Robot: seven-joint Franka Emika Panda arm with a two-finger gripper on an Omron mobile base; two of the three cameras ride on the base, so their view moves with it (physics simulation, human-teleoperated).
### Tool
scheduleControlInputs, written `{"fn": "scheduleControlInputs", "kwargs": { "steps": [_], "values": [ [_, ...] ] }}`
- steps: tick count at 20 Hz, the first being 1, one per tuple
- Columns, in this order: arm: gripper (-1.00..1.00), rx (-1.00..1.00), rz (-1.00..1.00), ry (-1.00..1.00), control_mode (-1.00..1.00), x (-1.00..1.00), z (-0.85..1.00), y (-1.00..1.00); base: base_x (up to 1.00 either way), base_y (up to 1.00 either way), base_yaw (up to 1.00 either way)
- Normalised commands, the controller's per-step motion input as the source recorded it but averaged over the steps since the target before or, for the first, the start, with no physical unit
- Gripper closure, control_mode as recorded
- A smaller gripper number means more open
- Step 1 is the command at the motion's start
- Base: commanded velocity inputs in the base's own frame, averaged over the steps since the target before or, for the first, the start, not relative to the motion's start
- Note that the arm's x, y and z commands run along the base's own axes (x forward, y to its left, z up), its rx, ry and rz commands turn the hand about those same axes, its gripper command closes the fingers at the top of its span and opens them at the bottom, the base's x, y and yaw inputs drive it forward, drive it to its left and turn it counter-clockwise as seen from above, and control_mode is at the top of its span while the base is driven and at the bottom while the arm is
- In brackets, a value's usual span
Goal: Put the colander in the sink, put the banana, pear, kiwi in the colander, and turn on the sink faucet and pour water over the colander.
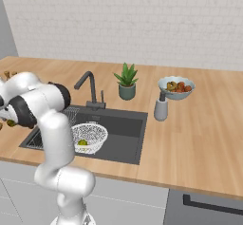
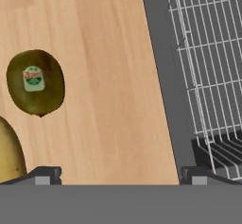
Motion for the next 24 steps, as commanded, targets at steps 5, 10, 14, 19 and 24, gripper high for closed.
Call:
{"fn": "scheduleControlInputs", "kwargs": {
  "steps": [5, 10, 14, 19, 24],
  "values": [
    [-1.0, 0.0, 0.0, 0.0, -1.0, 0.25, 0.0, 0.38, 0.0, 0.0, 0.0],
    [-1.0, 0.0, 0.0, 0.0, -1.0, 0.46, -0.01, 0.21, 0.0, 0.0, 0.0],
    [-1.0, 0.0, 0.0, 0.0, -1.0, 0.38, -0.15, 0.21, 0.0, 0.0, 0.0],
    [-1.0, 0.0, 0.0, 0.0, -1.0, 0.2, -0.38, 0.13, 0.0, 0.0, 0.0],
    [-1.0, 0.0, 0.0, 0.0, -1.0, 0.2, -0.31, 0.0, 0.0, 0.0, 0.0]
  ]
}}
